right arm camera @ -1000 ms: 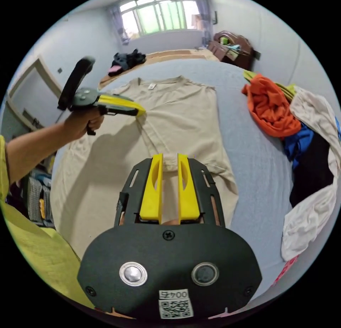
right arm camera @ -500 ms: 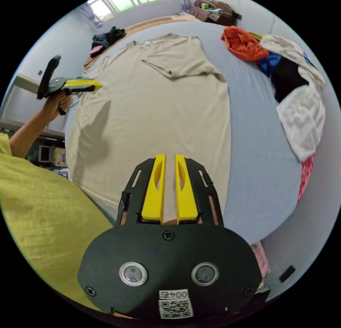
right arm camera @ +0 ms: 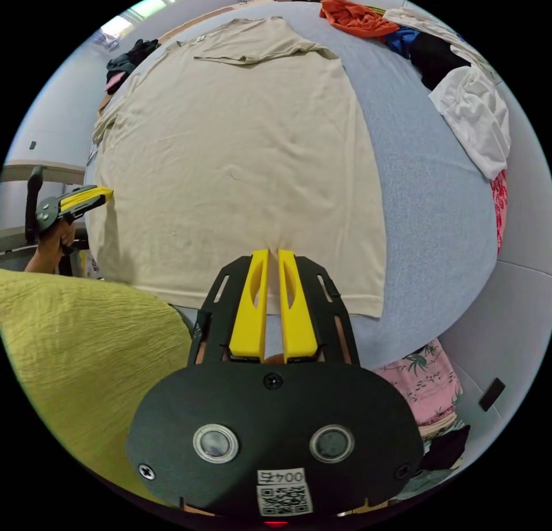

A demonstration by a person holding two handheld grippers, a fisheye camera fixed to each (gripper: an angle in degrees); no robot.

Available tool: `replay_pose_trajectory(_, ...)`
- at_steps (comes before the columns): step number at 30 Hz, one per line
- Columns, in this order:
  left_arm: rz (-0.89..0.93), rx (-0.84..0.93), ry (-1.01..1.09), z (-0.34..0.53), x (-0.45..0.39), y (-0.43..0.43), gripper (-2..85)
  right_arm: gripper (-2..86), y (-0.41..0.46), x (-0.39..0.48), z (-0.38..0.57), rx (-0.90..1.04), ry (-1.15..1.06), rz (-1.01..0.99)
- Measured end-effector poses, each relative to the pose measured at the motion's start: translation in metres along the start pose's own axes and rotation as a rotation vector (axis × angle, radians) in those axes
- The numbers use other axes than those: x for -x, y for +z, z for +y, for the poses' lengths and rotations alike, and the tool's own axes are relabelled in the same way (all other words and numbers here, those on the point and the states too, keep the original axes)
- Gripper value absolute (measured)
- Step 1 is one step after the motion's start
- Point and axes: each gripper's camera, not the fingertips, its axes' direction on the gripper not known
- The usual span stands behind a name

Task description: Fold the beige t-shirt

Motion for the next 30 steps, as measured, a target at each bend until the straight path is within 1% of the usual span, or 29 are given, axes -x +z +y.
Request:
replay_pose_trajectory(7,0.027,0.005,0.043,0.018,0.016,-0.01,0.3,3.6,0.018,0.041,-0.023,0.066,-0.076,0.058)
replay_pose_trajectory(11,0.121,-0.015,-0.057,0.036,0.041,-0.014,0.4,3.6,0.028,0.063,-0.035,0.091,-0.01,0.064)
replay_pose_trajectory(13,0.182,-0.02,-0.107,0.044,0.055,-0.015,0.4,3.4,0.027,0.079,-0.041,0.067,0.0,0.06)
replay_pose_trajectory(14,0.213,-0.02,-0.123,0.049,0.063,-0.015,0.5,3.1,0.023,0.094,-0.046,0.027,-0.02,0.033)
replay_pose_trajectory(18,0.292,-0.031,-0.175,0.069,0.085,-0.016,0.7,6.3,0.027,0.145,-0.074,-0.003,-0.125,-0.006)
replay_pose_trajectory(21,0.351,-0.08,-0.215,0.091,0.1,-0.016,1.1,6.8,0.052,0.184,-0.1,0.052,-0.219,0.04)
replay_pose_trajectory(22,0.371,-0.093,-0.226,0.096,0.104,-0.016,1.2,6.2,0.063,0.196,-0.106,0.072,-0.233,0.102)
replay_pose_trajectory(23,0.417,-0.124,-0.251,0.106,0.113,-0.017,1.5,5.2,0.064,0.207,-0.108,0.034,-0.272,0.132)
replay_pose_trajectory(24,0.442,-0.178,-0.295,0.119,0.125,-0.022,1.9,5.0,0.067,0.211,-0.11,0.052,-0.274,0.15)
replay_pose_trajectory(25,0.44,-0.209,-0.321,0.126,0.132,-0.025,2.1,4.4,0.07,0.219,-0.113,0.066,-0.289,0.154)
replay_pose_trajectory(27,0.373,-0.307,-0.417,0.152,0.161,-0.039,3.6,3.5,0.073,0.229,-0.121,0.104,-0.29,0.138)
replay_pose_trajectory(28,0.348,-0.332,-0.438,0.159,0.169,-0.042,4.2,2.4,0.069,0.241,-0.129,0.114,-0.329,0.097)
replay_pose_trajectory(30,0.239,-0.403,-0.501,0.181,0.201,-0.052,5.9,2.0,0.053,0.265,-0.15,0.042,-0.367,0.01)
